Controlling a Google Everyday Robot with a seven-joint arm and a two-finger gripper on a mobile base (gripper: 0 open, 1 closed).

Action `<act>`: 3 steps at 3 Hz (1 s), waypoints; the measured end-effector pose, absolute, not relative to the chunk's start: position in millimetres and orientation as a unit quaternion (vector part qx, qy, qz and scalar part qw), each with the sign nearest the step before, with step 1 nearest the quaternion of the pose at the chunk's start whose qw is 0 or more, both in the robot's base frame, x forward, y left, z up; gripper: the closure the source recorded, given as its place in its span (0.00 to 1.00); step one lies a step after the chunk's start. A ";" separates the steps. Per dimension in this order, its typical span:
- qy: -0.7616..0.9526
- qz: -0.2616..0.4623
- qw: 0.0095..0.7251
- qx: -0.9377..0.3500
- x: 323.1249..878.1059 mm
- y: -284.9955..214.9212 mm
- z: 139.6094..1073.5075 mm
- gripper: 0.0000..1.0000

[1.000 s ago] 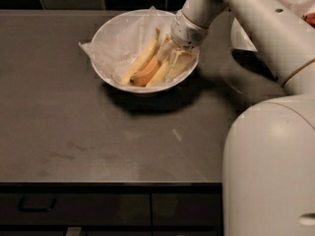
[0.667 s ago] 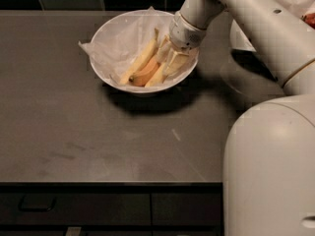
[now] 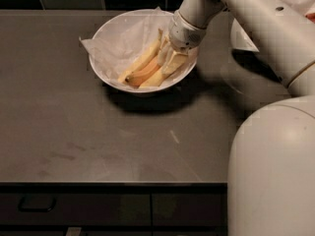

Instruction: Pick banana from white bowl

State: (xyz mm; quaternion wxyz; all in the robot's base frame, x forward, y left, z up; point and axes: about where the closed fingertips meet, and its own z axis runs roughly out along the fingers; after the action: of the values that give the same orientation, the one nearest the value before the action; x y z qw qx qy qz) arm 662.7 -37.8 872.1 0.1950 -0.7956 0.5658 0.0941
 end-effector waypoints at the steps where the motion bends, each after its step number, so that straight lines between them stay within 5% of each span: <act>1: 0.572 0.074 0.199 -0.792 658.8 -38.7 878.9 1.00; 3: 0.574 0.019 0.214 -0.791 652.0 -42.0 916.3 1.00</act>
Offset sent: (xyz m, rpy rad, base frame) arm -0.0177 -0.0082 0.0386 -0.0613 -0.1193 -0.0634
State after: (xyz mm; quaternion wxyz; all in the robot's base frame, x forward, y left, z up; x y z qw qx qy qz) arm 652.0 -42.0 916.3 0.2139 -0.7905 0.5736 0.0187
